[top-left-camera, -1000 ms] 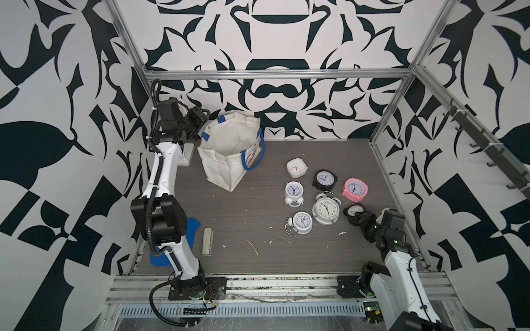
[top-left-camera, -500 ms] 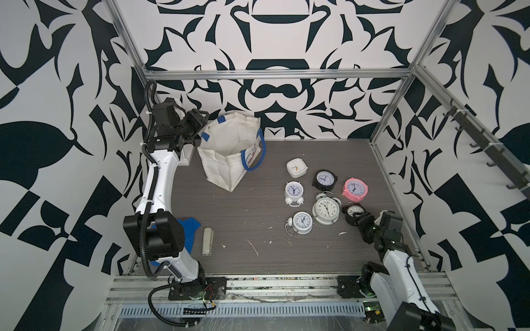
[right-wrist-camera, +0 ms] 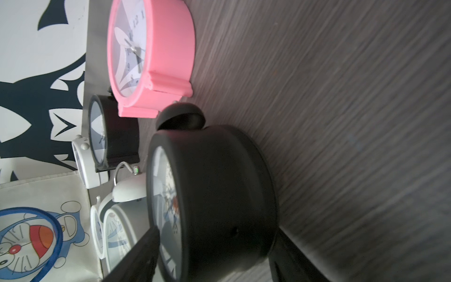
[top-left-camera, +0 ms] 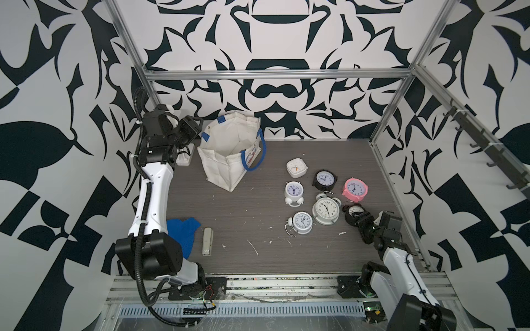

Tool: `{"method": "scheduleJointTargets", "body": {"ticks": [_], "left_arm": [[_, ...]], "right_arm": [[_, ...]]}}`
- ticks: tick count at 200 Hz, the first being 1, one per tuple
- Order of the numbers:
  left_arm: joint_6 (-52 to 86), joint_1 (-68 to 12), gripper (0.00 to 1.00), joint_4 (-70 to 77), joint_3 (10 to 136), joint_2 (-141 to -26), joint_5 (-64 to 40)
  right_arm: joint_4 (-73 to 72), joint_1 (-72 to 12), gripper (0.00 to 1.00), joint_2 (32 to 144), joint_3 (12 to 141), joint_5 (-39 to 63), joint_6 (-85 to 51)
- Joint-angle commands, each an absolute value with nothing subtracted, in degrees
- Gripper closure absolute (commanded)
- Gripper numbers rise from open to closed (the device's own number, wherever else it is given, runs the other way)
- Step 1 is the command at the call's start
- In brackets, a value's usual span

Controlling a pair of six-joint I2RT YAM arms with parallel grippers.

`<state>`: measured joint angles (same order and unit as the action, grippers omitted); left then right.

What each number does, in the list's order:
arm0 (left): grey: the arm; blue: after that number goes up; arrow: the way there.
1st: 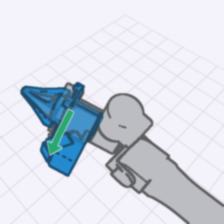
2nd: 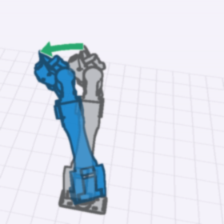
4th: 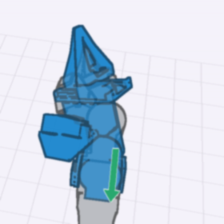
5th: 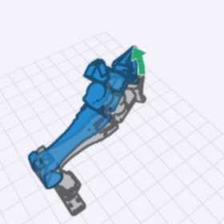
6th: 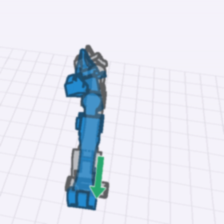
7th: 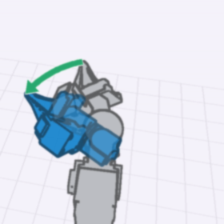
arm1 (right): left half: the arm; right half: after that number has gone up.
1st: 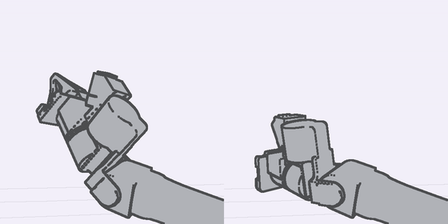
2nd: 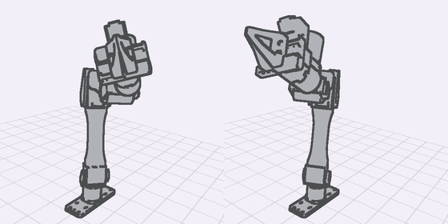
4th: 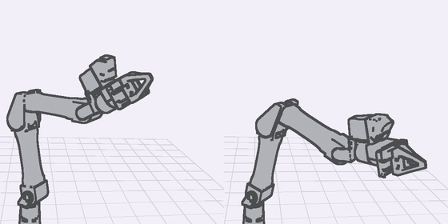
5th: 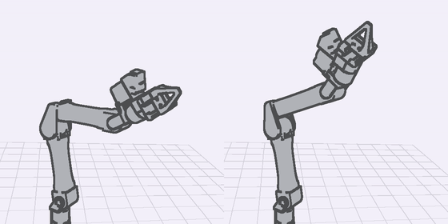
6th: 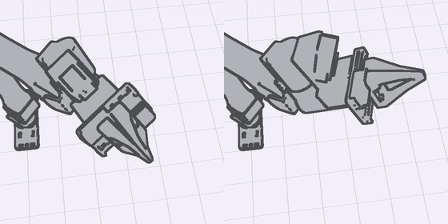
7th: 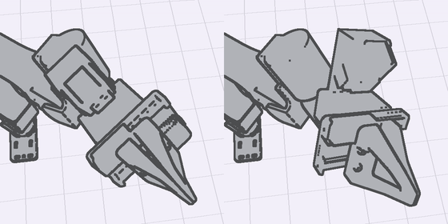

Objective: Take the alarm clock out of the canvas bag
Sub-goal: Place the alarm at the center of the board, then reset both arms

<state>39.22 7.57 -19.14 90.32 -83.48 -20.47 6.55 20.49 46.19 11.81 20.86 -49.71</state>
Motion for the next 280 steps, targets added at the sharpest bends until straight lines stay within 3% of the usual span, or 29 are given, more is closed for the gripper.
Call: {"method": "scheduleJointTargets", "body": {"ticks": [1,141,174,181,189,215,252,280], "left_arm": [[38.0,8.5,0.44,-19.5,88.3,-79.3,-19.2],[32.2,10.0,0.38,-22.7,75.1,-63.1,-10.5],[30.7,10.0,0.19,-21.2,68.1,-58.0,-1.5],[30.4,10.0,0.16,-20.3,65.8,-56.7,0.9],[30.2,10.0,0.12,-18.4,62.6,-55.2,3.3],[28.1,10.0,0.09,-8.3,50.2,-51.1,10.1],[25.4,10.0,0.06,4.2,37.9,-53.4,14.5],[23.4,8.5,0.02,12.2,30.5,-57.9,28.5]], "right_arm": [[5.2,20.7,0.27,47.1,11.6,21.3,-49.5],[17.4,20.9,0.19,42.3,18.4,22.1,-49.1],[21.1,20.9,0.19,39.9,25.9,22.4,-43.6],[19.5,20.9,0.08,39.5,27.2,23.3,-42.9],[18.6,20.8,0.05,39.5,29.1,23.6,-42.1],[15.9,19.3,0.01,42.3,35.8,23.2,-37.1],[12.0,6.4,0.01,49.4,42.9,4.1,-23.1],[-0.8,-0.8,0.01,57.5,39.4,-5.8,-15.8]]}}
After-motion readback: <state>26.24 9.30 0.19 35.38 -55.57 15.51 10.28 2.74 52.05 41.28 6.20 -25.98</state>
